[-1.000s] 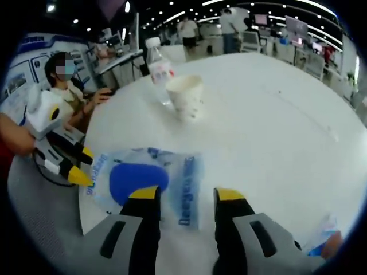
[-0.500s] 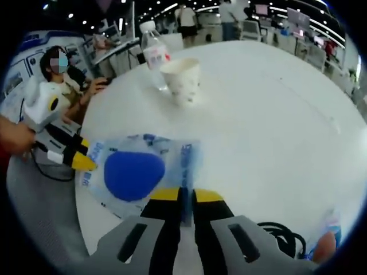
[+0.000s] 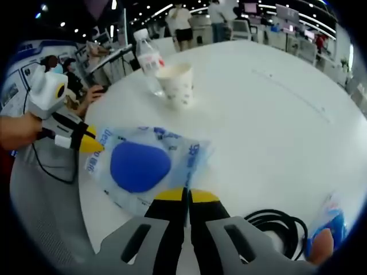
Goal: Arrange the tabletop items into an orderly group along one side of the table until the central work area is clear of visible clutter.
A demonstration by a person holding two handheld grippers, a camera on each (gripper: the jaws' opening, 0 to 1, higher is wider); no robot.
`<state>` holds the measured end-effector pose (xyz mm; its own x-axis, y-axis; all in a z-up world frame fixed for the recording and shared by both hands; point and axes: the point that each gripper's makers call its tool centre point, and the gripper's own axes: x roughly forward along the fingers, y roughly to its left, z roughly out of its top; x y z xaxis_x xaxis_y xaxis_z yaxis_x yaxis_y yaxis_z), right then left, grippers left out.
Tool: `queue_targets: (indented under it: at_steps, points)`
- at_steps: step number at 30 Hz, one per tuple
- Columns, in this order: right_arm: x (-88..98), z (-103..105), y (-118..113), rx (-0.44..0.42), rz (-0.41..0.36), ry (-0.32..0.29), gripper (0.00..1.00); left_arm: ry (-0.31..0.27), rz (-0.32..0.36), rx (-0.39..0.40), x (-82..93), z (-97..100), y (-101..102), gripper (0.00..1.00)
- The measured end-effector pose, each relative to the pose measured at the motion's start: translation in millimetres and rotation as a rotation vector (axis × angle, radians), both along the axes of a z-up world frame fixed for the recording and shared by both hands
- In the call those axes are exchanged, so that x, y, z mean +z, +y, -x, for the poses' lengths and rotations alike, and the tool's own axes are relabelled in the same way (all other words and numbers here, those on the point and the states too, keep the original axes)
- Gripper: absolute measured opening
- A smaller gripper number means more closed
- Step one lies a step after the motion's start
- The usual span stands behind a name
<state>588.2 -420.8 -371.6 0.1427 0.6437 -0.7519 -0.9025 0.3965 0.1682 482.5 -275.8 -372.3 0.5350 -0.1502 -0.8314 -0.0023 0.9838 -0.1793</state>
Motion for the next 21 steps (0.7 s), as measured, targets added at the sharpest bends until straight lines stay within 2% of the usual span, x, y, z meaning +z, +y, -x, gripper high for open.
queue_targets:
  at_steps: [7, 12, 21]
  points:
    - [21.2, -11, -16, -0.109, -0.052, -0.003, 0.02, -0.024, -0.009, -0.091, 15.8, -26.4, -2, 0.02]
    - [33.7, -16, -33, -0.17, -0.053, -0.028, 0.02, -0.027, -0.023, -0.195, 25.2, -46.8, -16, 0.02]
    - [50.7, -25, -60, -0.27, -0.053, -0.055, 0.02, -0.047, -0.037, -0.317, 40.8, -74.8, -36, 0.02]
